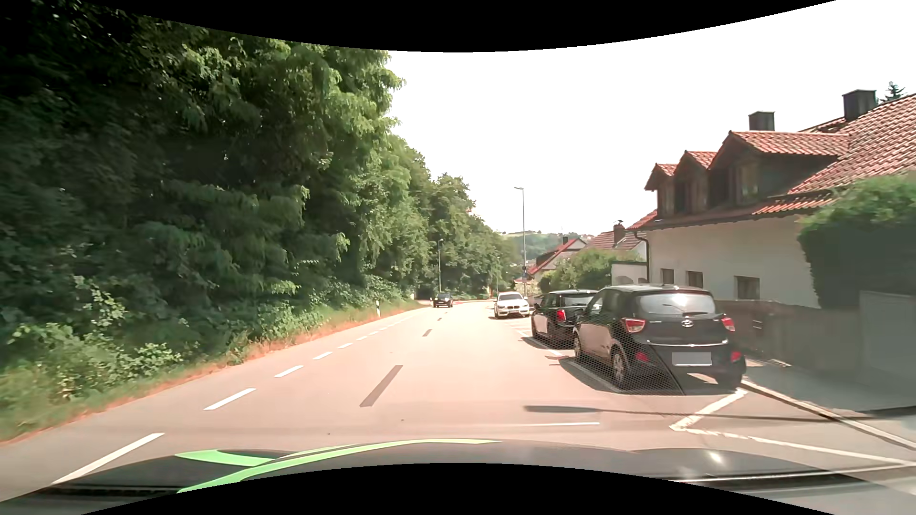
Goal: Follow the waypoints while adhering to traffic rules and regulations
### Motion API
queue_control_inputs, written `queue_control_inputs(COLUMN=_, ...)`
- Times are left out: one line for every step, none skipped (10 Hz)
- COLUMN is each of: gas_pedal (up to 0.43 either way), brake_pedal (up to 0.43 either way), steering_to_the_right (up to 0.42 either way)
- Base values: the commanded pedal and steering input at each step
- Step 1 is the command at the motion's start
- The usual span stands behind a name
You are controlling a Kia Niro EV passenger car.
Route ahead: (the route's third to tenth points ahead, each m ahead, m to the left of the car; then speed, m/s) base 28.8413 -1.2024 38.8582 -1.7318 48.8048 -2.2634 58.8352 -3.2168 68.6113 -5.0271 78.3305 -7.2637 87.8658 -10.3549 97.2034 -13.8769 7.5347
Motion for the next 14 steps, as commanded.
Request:
queue_control_inputs(gas_pedal=0.0, brake_pedal=0.024, steering_to_the_right=0.003)
queue_control_inputs(gas_pedal=0.0, brake_pedal=0.018, steering_to_the_right=0.003)
queue_control_inputs(gas_pedal=0.0, brake_pedal=0.024, steering_to_the_right=0.003)
queue_control_inputs(gas_pedal=0.0, brake_pedal=0.024, steering_to_the_right=0.003)
queue_control_inputs(gas_pedal=0.0, brake_pedal=0.024, steering_to_the_right=0.003)
queue_control_inputs(gas_pedal=0.0, brake_pedal=0.037, steering_to_the_right=0.003)
queue_control_inputs(gas_pedal=0.0, brake_pedal=0.049, steering_to_the_right=0.004)
queue_control_inputs(gas_pedal=0.0, brake_pedal=0.055, steering_to_the_right=0.004)
queue_control_inputs(gas_pedal=0.0, brake_pedal=0.067, steering_to_the_right=0.005)
queue_control_inputs(gas_pedal=0.0, brake_pedal=0.073, steering_to_the_right=0.005)
queue_control_inputs(gas_pedal=0.0, brake_pedal=0.079, steering_to_the_right=0.005)
queue_control_inputs(gas_pedal=0.0, brake_pedal=0.079, steering_to_the_right=0.006)
queue_control_inputs(gas_pedal=0.0, brake_pedal=0.079, steering_to_the_right=0.006)
queue_control_inputs(gas_pedal=0.0, brake_pedal=0.079, steering_to_the_right=0.004)
